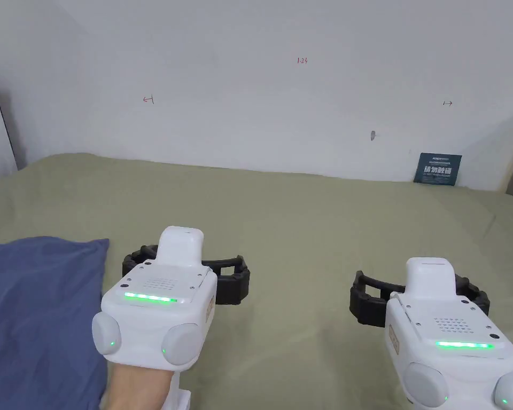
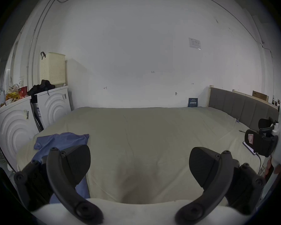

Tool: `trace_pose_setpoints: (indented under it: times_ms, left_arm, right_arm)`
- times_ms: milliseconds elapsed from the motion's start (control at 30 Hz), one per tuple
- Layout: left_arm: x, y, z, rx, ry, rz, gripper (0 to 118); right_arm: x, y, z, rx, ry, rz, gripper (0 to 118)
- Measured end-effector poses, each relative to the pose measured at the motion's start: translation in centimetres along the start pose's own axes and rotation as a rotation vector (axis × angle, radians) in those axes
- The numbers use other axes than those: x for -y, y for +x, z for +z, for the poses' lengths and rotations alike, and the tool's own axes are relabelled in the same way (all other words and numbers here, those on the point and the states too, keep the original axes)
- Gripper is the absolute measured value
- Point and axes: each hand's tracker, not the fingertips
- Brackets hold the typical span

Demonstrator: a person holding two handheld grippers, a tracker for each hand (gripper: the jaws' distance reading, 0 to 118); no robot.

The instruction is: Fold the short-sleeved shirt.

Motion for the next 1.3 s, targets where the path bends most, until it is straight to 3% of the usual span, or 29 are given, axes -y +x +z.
trace_pose_setpoints:
  times_ms: [1300]
  left_arm:
    - [-0.06,-0.21,0.52,0.004,0.017,0.016,118]
  right_arm:
    - [0.38,-0.42,0.25,-0.007,-0.006,0.0,118]
